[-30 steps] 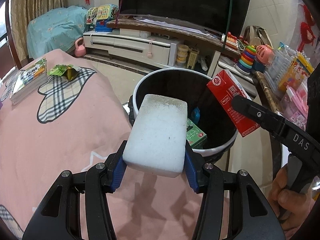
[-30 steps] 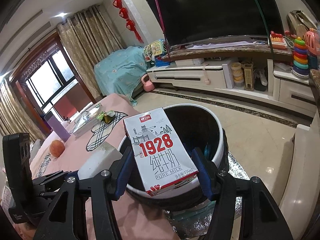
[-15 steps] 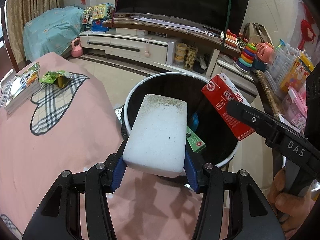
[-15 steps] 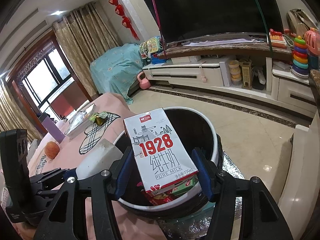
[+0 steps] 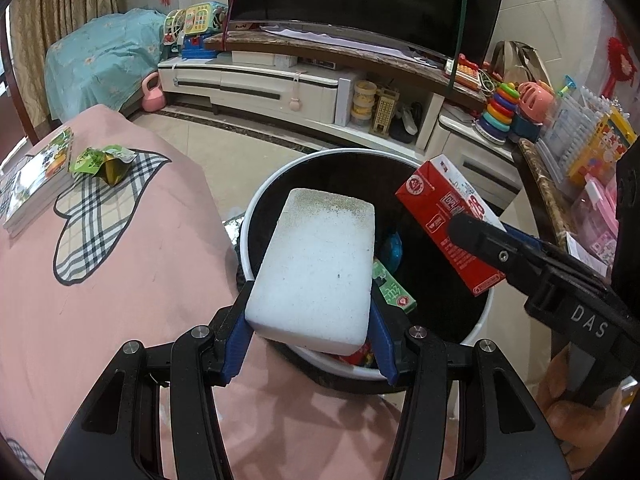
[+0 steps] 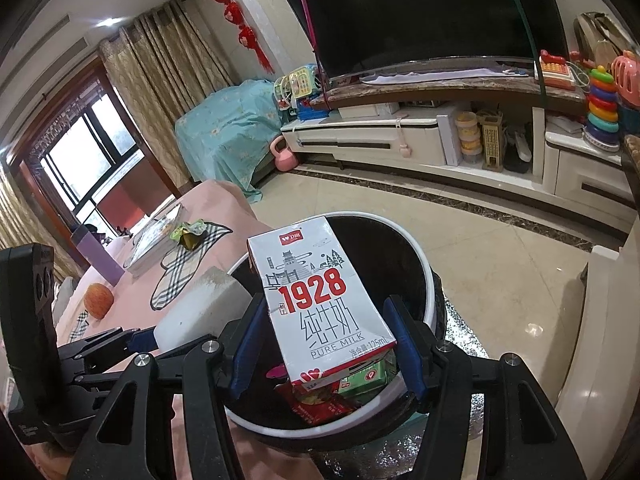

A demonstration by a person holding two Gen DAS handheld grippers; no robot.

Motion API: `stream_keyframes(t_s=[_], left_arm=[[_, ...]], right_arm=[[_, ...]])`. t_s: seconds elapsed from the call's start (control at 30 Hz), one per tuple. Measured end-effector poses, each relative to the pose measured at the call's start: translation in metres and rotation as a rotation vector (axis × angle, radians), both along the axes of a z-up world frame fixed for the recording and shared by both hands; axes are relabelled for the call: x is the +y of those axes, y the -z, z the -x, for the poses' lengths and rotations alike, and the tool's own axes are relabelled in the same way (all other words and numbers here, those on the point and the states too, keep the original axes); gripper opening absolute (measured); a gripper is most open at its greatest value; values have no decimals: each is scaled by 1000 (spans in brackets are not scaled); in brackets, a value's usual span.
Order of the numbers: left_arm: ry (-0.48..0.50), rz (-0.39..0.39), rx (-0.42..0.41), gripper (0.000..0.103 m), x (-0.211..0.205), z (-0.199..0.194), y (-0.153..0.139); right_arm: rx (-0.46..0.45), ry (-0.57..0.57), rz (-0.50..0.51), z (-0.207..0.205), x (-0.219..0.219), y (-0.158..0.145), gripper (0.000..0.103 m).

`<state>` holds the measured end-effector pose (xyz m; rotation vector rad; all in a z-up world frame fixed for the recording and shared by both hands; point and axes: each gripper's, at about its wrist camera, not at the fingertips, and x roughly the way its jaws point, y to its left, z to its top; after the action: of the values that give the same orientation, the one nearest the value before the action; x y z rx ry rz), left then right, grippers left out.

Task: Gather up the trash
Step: 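Carry the white sponge and milk carton over the bin with both tools, then open both tools to drop the sponge and milk carton into the bin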

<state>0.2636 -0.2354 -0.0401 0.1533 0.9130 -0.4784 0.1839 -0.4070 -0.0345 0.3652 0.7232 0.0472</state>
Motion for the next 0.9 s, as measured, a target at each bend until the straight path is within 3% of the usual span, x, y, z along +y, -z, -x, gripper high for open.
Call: stream_keyframes(t_s=[0.23,0.5,0.9], left_arm=[[1,-13,11,51,-5,-4,5],[-1,-22,10,52,-6,-6,6],[-15,-15,-11,65,5,3,0]], right_arm=[[16,5,-4,-5,-2,4,60],[40,-2,1,-11,-4,9,33],[21,15,-17,1,-8,3,33]])
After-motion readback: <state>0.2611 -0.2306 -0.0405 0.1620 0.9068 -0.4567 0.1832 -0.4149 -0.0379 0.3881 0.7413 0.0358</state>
